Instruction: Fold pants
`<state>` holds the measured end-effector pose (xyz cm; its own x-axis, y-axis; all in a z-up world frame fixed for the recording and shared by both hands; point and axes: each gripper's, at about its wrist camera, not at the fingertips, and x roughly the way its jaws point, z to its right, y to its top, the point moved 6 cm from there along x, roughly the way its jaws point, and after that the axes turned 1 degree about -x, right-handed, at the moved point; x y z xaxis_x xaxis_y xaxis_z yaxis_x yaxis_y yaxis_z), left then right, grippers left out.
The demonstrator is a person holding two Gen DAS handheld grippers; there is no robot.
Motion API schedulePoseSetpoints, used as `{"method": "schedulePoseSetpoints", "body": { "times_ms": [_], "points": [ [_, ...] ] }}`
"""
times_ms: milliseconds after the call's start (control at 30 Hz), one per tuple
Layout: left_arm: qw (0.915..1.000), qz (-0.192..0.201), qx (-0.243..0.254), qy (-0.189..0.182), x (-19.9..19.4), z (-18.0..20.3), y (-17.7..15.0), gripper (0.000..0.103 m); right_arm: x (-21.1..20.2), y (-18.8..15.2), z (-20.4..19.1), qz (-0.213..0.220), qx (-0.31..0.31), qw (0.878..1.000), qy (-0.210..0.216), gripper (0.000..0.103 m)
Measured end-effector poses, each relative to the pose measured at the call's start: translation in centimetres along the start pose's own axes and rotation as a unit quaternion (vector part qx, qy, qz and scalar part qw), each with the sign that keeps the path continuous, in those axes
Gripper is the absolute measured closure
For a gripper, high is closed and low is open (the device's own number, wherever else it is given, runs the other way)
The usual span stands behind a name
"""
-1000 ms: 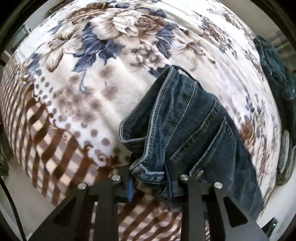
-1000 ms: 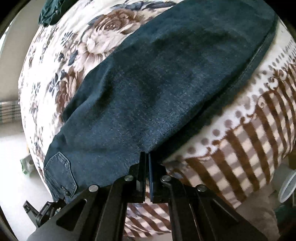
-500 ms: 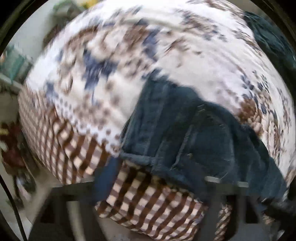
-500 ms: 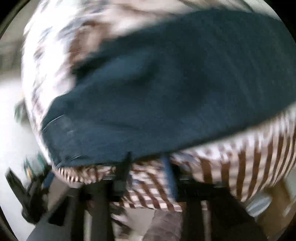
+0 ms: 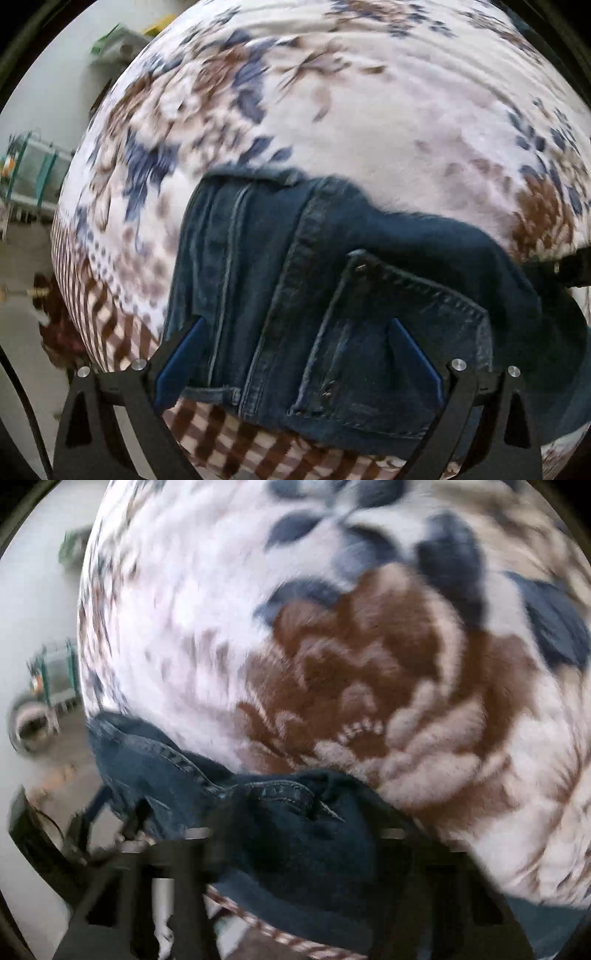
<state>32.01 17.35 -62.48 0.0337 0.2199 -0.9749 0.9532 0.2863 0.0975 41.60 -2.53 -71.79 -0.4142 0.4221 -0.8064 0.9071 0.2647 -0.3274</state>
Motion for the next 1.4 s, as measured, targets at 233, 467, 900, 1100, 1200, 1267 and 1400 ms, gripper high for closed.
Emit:
{"method": "schedulePoseSetpoints", "body": {
  "times_ms": [233,467,900,1100,1200,1267,1400],
  "points": [
    [0.9999,-0.008,-0.005,0.007,0.9,-0.5,-0.4,0.002,-6.1,-0.2,1.1,0.1,0.029,0.995,-0.003,0.096],
    [0.9997,-0.017,0.004,0.014,1.1,-0.6,-1.0,0.002,-6.2,-0.3,4.1,0.074,0.08,0.992,0.058,0.088],
    [0.9995,-0.03,0.002,0.0,0.9,-1.7,-1.8,0.002,-5.1,-4.6,4.3,0.011,0.035,0.995,0.098,0.058],
    [0.9994,-0.032,0.012,-0.002,0.9,-2.0,-2.6,0.002,-3.5,-4.2,4.3,0.031,0.044,0.995,0.09,0.058],
    [0.9996,-0.028,0.009,-0.003,0.6,-1.9,-2.3,0.002,-3.1,-2.3,3.6,0.034,0.034,0.994,0.101,0.053],
    [0.9997,-0.021,0.004,-0.008,0.1,-1.7,-2.2,0.002,-1.3,-1.2,3.2,0.002,0.045,0.993,0.112,0.049],
    [0.9995,0.008,-0.009,-0.03,-2.0,-0.7,-1.4,0.002,-1.5,-0.2,2.7,-0.004,0.086,0.967,0.241,0.049]
  ]
}}
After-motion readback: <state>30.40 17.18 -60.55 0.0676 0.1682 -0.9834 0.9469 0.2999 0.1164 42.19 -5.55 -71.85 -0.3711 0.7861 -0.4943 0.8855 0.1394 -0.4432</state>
